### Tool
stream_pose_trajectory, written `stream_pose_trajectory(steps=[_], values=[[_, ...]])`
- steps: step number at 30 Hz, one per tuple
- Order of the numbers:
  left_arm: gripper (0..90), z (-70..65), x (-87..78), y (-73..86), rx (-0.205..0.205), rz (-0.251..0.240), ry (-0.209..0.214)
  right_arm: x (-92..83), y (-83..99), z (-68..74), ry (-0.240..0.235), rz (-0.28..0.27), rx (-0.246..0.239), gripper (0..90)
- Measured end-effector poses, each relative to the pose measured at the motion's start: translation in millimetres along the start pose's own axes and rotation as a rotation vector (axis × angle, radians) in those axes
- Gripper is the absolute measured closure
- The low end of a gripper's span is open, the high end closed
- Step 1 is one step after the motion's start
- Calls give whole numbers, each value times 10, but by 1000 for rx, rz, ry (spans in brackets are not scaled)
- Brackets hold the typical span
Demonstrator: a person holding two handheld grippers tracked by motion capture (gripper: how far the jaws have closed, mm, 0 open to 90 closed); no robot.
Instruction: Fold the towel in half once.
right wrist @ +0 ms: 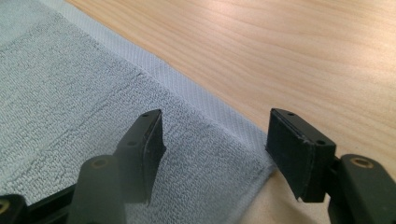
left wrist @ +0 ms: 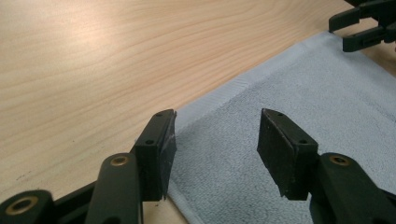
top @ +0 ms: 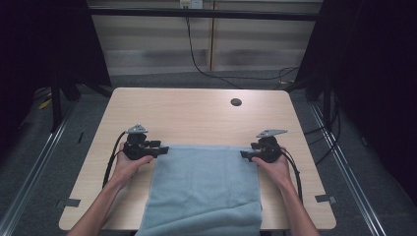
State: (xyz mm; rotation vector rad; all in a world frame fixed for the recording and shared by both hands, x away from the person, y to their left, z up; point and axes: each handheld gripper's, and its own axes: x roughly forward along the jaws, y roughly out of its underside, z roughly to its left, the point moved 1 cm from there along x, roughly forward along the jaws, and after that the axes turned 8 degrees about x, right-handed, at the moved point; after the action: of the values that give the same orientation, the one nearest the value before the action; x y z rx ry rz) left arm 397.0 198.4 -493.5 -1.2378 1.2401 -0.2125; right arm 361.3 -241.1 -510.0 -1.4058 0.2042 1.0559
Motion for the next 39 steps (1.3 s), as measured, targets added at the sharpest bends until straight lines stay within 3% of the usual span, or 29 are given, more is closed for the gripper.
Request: stream_pose_trajectory(steps=[1, 4, 5, 10, 12, 13, 15, 20, 23, 27, 30, 33, 35, 37, 39], values=[[455, 12, 37, 17, 11, 18, -19, 1, 4, 12, 16, 6, -30, 365], [447, 23, 64, 37, 15, 36, -22, -9, 14, -7, 8, -2, -25, 367], [447, 27, 61, 36, 21, 37, -27, -27, 19, -14, 5, -9, -9, 365], [439, 43, 49, 19, 22, 12, -39, -24, 52, -3, 25, -15, -20, 356], [426, 53, 55, 18, 28, 19, -48, 3, 55, 33, 47, -18, -45, 363], [424, 76, 81, 23, 12, 16, -53, 13, 53, 60, 63, -12, -62, 369], [410, 71, 103, 30, 22, 25, -60, 28, 51, 114, 97, -2, -103, 444], [393, 57, 154, 57, 48, 51, -66, 10, 40, 114, 66, -6, -95, 684], [380, 63, 193, 80, 54, 61, -72, 9, 42, 95, 36, -12, -84, 759], [347, 78, 202, 106, 63, 54, -46, 16, 46, 124, 6, -8, -75, 815], [335, 60, 198, 112, 85, 60, -46, 21, 49, 133, -11, -7, -73, 848], [332, 1, 213, 114, 133, 72, -46, 48, 59, 158, -37, 6, -72, 856], [334, -63, 233, 121, 184, 81, -50, 62, 52, 198, -19, 6, -80, 857], [379, -96, 236, 121, 228, 90, -68, 61, 58, 190, -25, 0, -64, 857], [501, -110, 235, 122, 234, 86, -48, 62, 58, 190, -28, -1, -62, 857]])
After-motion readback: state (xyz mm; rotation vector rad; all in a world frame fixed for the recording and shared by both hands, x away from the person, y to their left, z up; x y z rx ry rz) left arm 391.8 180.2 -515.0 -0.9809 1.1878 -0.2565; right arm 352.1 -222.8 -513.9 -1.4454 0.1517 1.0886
